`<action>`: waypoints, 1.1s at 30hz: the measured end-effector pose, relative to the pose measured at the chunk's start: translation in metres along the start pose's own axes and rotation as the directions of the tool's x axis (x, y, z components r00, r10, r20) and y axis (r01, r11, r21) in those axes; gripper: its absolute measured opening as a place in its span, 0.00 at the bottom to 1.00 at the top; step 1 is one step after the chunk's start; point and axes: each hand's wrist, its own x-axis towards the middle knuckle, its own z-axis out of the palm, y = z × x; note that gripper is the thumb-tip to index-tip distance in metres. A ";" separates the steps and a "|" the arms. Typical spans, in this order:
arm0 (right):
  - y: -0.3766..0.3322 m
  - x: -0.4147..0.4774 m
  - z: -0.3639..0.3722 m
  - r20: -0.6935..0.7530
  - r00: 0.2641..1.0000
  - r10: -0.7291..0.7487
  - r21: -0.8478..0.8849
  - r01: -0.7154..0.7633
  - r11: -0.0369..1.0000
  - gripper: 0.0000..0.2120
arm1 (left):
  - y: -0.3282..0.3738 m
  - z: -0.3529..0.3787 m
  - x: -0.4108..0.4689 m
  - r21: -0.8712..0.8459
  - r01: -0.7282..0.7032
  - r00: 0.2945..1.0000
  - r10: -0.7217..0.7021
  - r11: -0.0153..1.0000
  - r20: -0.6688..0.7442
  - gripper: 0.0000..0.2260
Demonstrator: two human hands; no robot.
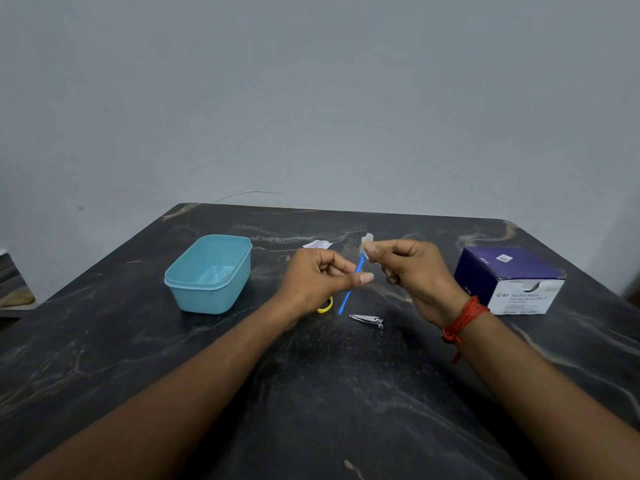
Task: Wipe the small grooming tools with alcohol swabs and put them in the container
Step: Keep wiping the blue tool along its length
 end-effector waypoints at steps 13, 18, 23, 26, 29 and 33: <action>0.002 0.002 0.000 -0.008 1.000 -0.014 -0.059 0.013 0.998 0.08 | 0.001 -0.001 0.001 0.052 -0.049 0.999 0.049 0.997 -0.004 0.07; -0.001 0.000 0.000 -0.019 0.999 -0.043 -0.079 0.041 0.996 0.10 | -0.001 0.002 0.001 0.094 -0.091 0.996 0.092 0.991 0.001 0.09; 0.002 0.003 -0.001 -0.044 0.998 -0.052 -0.077 0.048 0.996 0.11 | -0.004 -0.002 0.004 0.133 -0.101 0.995 0.100 0.986 0.017 0.06; 0.004 0.004 -0.001 -0.052 0.998 -0.026 -0.065 0.022 0.998 0.12 | -0.004 -0.003 0.006 0.120 -0.102 0.995 0.101 0.988 0.016 0.05; 0.004 0.004 -0.003 0.030 1.000 -0.004 -0.059 0.006 0.998 0.12 | -0.003 -0.004 0.007 0.145 -0.107 0.994 0.104 0.984 0.030 0.03; 0.003 0.003 -0.004 0.093 0.994 -0.051 -0.083 0.059 0.995 0.15 | -0.004 -0.007 0.009 0.178 -0.115 0.993 0.110 0.977 0.035 0.02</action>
